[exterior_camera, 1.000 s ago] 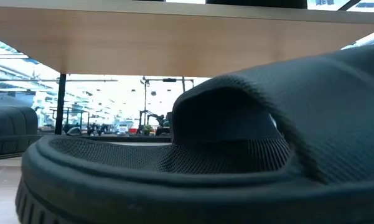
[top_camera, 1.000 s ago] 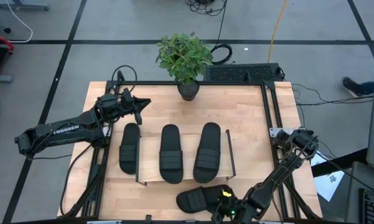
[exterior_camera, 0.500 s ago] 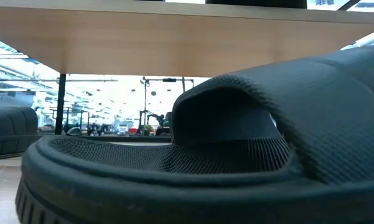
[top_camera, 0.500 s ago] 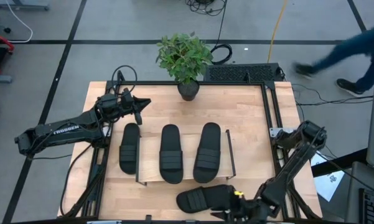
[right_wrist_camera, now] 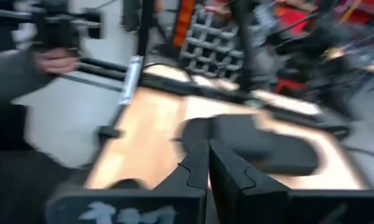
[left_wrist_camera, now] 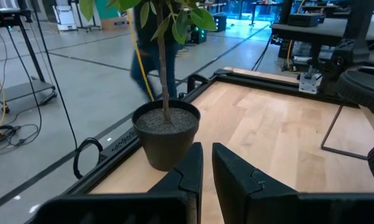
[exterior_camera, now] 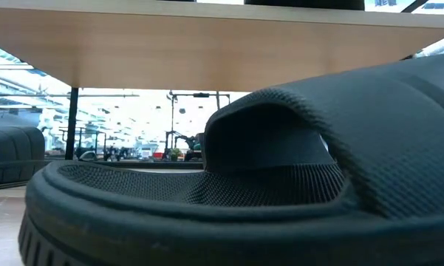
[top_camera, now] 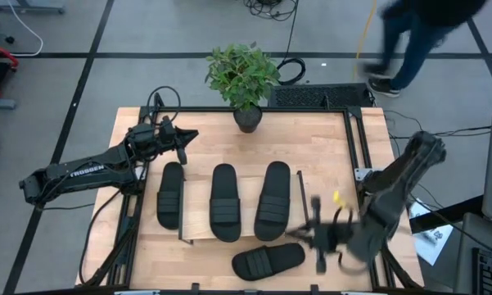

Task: Pick and place slides into the shelf
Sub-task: Put the black slipper under the shelf

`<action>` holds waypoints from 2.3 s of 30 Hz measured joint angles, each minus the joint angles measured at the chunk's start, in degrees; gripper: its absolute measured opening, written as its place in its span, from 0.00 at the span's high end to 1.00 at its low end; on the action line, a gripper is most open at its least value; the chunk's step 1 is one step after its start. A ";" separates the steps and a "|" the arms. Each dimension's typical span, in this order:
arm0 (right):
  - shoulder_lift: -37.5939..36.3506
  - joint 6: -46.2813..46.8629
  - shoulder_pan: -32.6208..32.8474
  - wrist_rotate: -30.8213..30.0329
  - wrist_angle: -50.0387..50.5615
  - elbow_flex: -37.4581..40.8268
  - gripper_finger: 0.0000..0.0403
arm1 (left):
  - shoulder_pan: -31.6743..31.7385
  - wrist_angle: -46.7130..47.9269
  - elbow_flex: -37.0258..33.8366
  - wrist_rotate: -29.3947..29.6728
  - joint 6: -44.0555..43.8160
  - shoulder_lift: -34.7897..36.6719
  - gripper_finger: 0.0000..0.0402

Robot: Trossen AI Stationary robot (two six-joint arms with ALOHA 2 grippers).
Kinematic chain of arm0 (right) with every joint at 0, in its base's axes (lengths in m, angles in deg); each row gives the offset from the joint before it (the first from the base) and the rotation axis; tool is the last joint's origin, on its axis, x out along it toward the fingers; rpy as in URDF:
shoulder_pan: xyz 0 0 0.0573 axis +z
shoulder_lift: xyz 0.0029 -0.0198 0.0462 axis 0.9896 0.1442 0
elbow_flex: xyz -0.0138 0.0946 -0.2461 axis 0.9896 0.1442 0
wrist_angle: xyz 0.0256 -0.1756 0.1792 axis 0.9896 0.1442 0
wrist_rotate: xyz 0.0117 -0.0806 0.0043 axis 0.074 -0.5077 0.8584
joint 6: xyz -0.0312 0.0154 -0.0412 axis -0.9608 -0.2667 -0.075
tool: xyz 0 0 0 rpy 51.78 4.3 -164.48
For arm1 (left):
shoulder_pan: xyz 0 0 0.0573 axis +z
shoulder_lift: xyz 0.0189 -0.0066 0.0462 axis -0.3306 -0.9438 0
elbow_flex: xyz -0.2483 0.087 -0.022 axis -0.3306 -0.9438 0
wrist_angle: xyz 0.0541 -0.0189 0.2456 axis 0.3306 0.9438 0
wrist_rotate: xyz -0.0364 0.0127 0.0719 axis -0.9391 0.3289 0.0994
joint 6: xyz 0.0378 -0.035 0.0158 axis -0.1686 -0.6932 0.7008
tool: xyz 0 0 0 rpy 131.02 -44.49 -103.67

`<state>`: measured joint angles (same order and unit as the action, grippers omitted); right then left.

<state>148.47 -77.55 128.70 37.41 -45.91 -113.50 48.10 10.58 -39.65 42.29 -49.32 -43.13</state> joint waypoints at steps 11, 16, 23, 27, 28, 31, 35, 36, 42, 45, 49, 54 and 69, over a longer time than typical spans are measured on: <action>-22.76 -16.20 -12.51 8.47 4.88 5.58 1.00 | 0.00 -2.16 0.02 0.02 0.29 0.02 0.91; -32.09 -16.52 -16.75 13.22 0.05 16.84 1.00 | 0.00 -2.56 0.00 0.02 0.64 0.02 0.91; -41.20 -15.88 -20.07 18.95 -12.00 34.51 1.00 | 0.00 -4.85 0.00 -0.69 -0.14 -0.01 0.91; -44.54 -16.14 -21.99 23.88 -16.92 42.25 1.00 | 0.00 -6.77 0.02 -3.61 3.90 0.21 0.91; -45.19 -16.17 -22.84 23.81 -17.81 43.99 1.00 | 0.00 -6.92 0.02 -4.42 5.61 0.21 0.91; -47.32 -15.77 -26.35 22.93 -21.58 47.66 1.00 | 0.00 -6.86 0.02 -4.67 9.24 0.21 0.91; -50.51 -14.27 -33.76 27.21 -25.88 51.38 1.00 | 0.00 -6.87 0.02 -4.55 12.38 0.21 0.91; -51.38 -13.31 -35.58 28.45 -25.94 51.85 1.00 | 0.00 -6.98 0.02 -4.55 13.24 0.21 0.91; -57.52 -12.14 -41.68 41.13 -29.25 56.87 1.00 | 0.00 -7.53 0.02 -4.57 15.61 0.21 0.91; -58.83 -11.69 -42.51 41.40 -35.40 61.00 1.00 | 0.00 -7.56 0.02 -4.57 15.93 0.21 0.91; -59.98 -10.53 -42.82 41.51 -38.16 64.06 1.00 | 0.00 -7.58 0.02 -4.55 15.85 0.21 0.91; -60.47 -10.42 -42.85 43.33 -38.11 64.52 1.00 | 0.00 -7.60 0.02 -4.55 15.21 0.21 0.91; -60.44 -8.29 -42.80 50.32 -39.39 64.94 1.00 | 0.11 -2.61 0.02 -2.24 7.03 0.26 0.91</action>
<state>88.04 -85.84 85.90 87.73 -85.31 -48.56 48.21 7.97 -39.62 40.05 -42.29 -42.87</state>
